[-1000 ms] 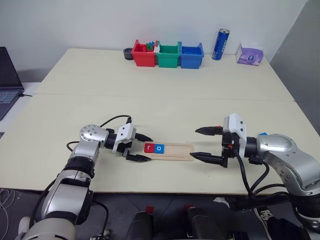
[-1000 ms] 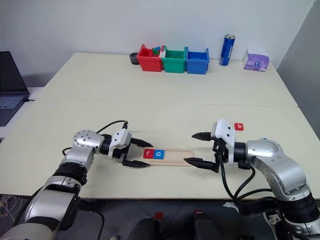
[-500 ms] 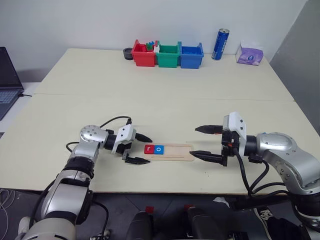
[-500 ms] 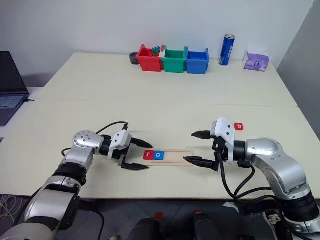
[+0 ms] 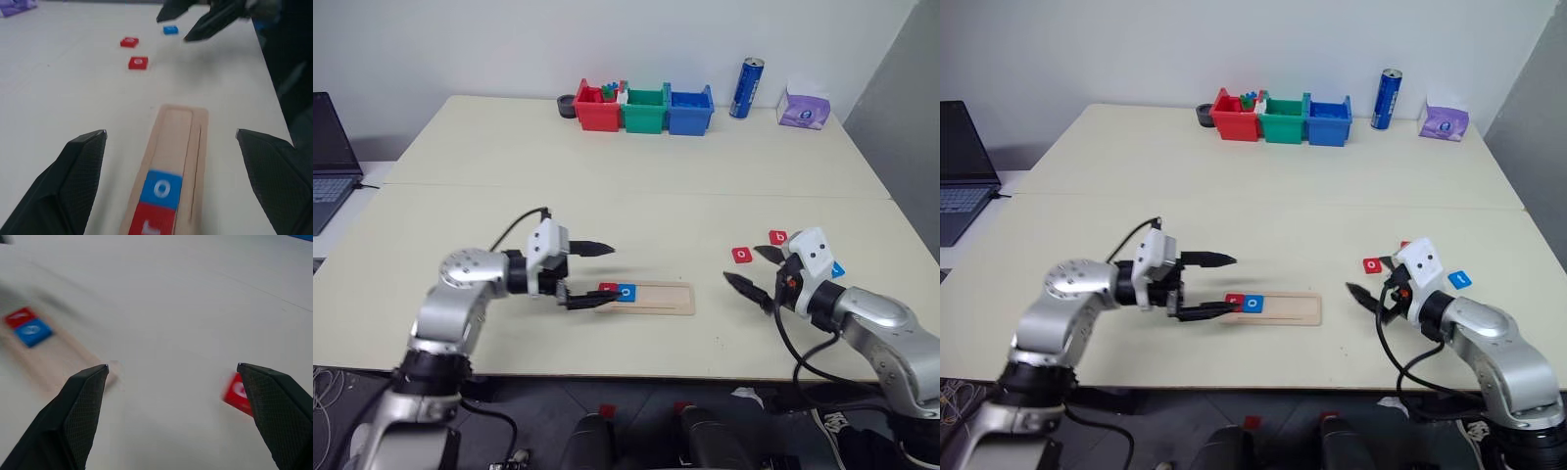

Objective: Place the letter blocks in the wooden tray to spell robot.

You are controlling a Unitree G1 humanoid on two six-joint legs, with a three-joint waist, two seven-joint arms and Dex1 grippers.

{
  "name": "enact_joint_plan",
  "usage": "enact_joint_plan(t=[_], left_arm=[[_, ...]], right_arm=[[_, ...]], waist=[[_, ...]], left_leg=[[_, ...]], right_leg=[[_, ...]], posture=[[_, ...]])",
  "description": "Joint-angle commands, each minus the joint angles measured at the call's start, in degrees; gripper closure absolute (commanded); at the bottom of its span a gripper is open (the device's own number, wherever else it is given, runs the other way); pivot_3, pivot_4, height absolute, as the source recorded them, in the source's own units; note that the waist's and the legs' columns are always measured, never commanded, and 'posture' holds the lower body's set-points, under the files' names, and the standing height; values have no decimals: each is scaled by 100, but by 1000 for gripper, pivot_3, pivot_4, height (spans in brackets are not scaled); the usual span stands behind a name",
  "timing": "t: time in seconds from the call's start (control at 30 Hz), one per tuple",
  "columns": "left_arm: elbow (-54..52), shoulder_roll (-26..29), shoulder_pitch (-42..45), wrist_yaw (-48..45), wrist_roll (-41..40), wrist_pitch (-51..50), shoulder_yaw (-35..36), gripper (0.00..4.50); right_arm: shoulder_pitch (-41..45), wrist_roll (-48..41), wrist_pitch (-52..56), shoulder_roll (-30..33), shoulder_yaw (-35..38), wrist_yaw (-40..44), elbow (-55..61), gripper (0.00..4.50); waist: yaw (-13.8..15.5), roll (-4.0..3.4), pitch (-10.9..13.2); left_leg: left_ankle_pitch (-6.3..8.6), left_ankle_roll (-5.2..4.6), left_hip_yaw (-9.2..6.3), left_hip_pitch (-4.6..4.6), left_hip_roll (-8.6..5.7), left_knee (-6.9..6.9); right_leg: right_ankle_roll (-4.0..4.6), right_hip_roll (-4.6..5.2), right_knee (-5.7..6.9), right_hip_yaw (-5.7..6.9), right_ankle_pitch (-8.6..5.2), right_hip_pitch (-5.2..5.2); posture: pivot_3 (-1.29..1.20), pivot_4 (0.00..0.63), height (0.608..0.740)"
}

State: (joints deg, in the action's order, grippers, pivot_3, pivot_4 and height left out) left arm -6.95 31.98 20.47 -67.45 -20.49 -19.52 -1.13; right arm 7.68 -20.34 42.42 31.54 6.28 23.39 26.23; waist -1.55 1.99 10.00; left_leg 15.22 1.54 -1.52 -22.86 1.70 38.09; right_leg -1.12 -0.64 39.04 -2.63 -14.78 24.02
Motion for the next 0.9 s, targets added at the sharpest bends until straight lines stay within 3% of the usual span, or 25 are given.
enact_joint_plan(t=[0.03,0.37,0.9], left_arm=[[-754,-277,-60,810,-101,-359,-51,19],[-1299,-1146,-255,2281,151,-698,-571,19],[-1301,-1161,-204,2674,311,-643,-818,19]], right_arm=[[170,487,-104,-231,342,-842,-113,0],[830,1109,-435,-761,386,-1713,-1053,0],[1644,1311,-617,-1293,463,-2220,-2403,0]], waist=[[0,-1,0],[-19,-10,-6],[-16,-20,-10]], left_leg=[[-1,1,1,1,-5,0],[-1,1,5,6,-7,-6],[-1,1,10,6,-9,-8]], right_leg=[[0,-1,1,0,0,1],[17,-12,1,-6,10,1],[26,-12,-2,-9,15,1]], posture=[[0,150,740],[0,150,740],[0,150,740]])
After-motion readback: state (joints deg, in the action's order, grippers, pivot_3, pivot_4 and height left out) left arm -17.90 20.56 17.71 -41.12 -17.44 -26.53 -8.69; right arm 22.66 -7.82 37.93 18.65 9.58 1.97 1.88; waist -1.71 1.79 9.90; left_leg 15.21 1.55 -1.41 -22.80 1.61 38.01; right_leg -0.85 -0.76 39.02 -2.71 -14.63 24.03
